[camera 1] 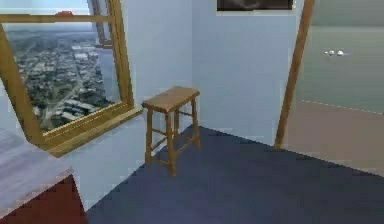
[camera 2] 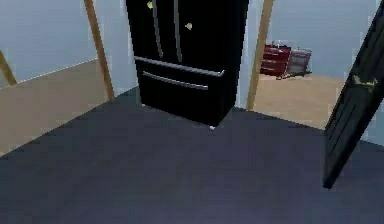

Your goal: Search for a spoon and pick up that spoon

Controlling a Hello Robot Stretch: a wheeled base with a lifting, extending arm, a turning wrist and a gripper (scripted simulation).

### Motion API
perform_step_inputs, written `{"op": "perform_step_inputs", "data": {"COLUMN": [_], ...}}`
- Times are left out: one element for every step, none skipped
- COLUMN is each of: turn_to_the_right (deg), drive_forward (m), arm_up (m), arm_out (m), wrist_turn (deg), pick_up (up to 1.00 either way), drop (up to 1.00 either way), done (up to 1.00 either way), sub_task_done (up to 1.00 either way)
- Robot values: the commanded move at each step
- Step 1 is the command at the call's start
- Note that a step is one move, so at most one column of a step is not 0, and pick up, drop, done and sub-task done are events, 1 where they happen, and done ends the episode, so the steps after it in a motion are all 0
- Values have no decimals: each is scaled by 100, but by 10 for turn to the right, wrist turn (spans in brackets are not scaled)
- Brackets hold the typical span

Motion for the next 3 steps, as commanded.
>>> {"op": "perform_step_inputs", "data": {"turn_to_the_right": [-450,-450,-450], "drive_forward": [0,0,0], "arm_up": [0,0,0], "arm_out": [0,0,0], "wrist_turn": [0,0,0], "pick_up": [0,0,0], "drop": [0,0,0], "done": [0,0,0], "sub_task_done": [0,0,0]}}
